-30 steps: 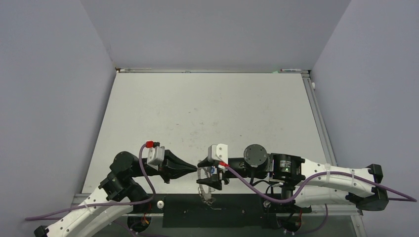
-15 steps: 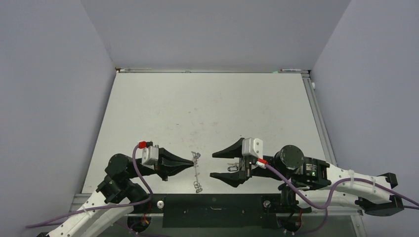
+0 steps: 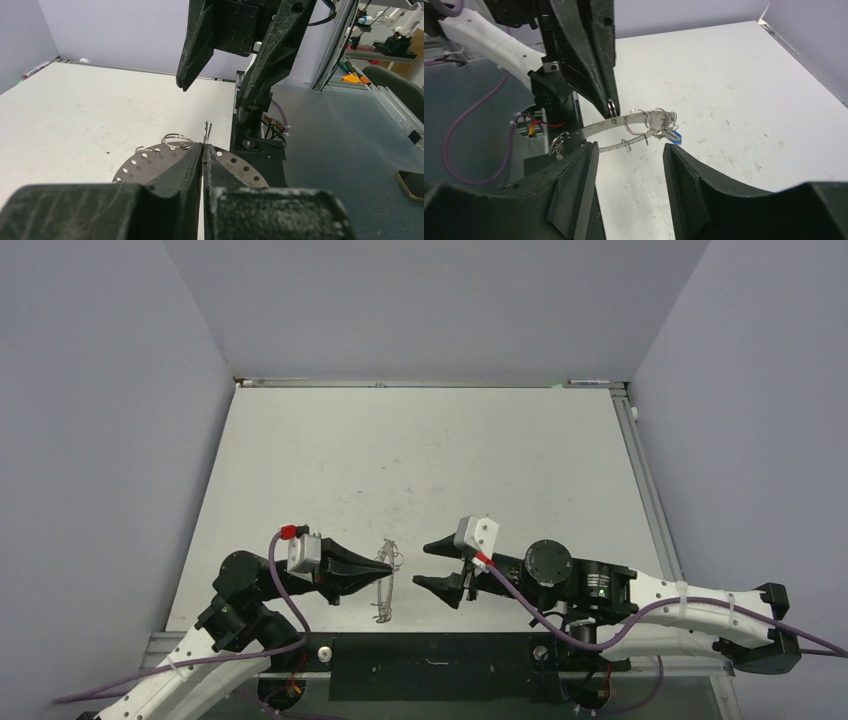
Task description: Put the keys on the keyring
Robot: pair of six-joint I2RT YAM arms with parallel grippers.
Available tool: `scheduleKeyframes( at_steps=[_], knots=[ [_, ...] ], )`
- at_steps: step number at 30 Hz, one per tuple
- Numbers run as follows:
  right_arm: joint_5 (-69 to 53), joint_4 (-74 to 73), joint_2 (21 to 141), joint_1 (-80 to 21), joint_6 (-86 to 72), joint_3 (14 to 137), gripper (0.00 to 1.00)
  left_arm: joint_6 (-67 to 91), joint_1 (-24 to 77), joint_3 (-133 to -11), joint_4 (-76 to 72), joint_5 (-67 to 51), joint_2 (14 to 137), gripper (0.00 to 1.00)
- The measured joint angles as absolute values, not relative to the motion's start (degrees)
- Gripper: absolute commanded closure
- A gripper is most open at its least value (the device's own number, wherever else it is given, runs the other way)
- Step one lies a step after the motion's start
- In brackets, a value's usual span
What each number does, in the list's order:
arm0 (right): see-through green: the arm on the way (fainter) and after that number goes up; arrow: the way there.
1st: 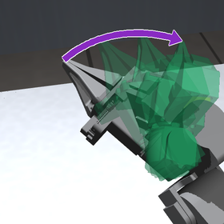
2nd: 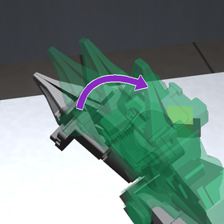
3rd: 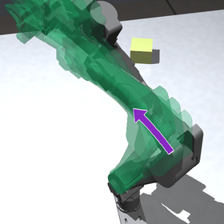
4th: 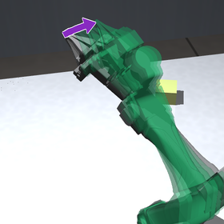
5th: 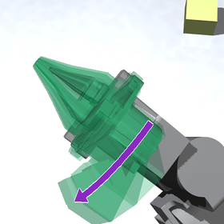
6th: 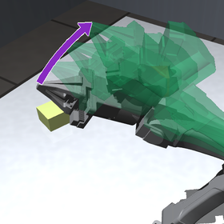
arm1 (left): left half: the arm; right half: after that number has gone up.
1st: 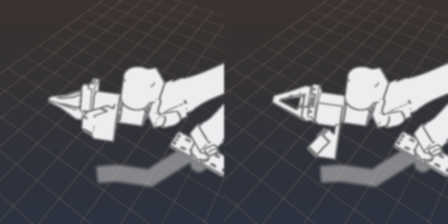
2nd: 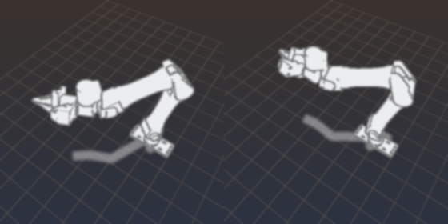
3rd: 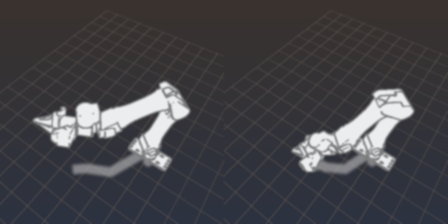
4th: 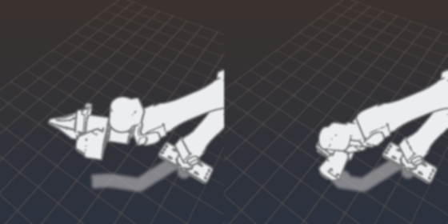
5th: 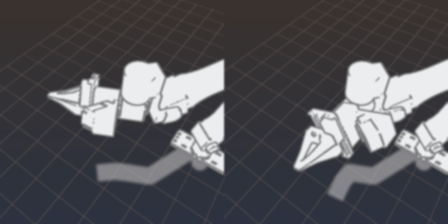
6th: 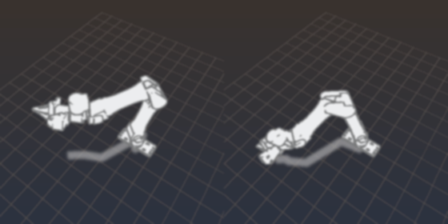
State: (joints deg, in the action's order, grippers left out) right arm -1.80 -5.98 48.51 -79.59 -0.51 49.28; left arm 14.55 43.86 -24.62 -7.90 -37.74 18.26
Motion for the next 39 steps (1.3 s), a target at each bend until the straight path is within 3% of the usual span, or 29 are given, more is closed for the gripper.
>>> scheduleKeyframes(
  at_steps=[4, 8, 12, 19, 23, 30, 39],
  knots=[
    [6.59, -5.58, 44.64, -79.59, -3.42, 45.56, 0.40, 14.13, 43.42, -24.62, -6.79, -36.80, 18.35, 1.00],
    [17.28, -5.37, 41.54, -79.59, -9.10, 42.13, 0.25, 13.76, 43.09, -24.62, -5.63, -35.99, 18.63, 1.00],
    [31.22, -10.50, 41.58, -79.59, -22.87, 41.36, 0.23, 13.26, 42.61, -24.64, -4.62, -35.33, 18.76, 1.00],
    [48.71, -37.65, 50.52, -79.53, -54.26, 45.04, 0.24, 12.49, 42.37, -24.69, -3.05, -34.33, 18.85, 1.00],
    [47.72, -44.73, 56.05, -77.30, -59.11, 45.06, 0.28, 11.88, 42.33, -24.71, -2.46, -34.15, 18.94, 1.00],
    [32.97, -39.70, 62.61, -65.01, -48.73, 43.70, 0.37, 11.27, 42.28, -24.71, -1.23, -33.43, 19.31, 1.00],
    [24.10, -35.99, 68.99, -61.56, -40.66, 43.70, 0.47, 10.28, 42.28, -24.80, 0.27, -32.97, 19.90, 1.00]
  ],
)
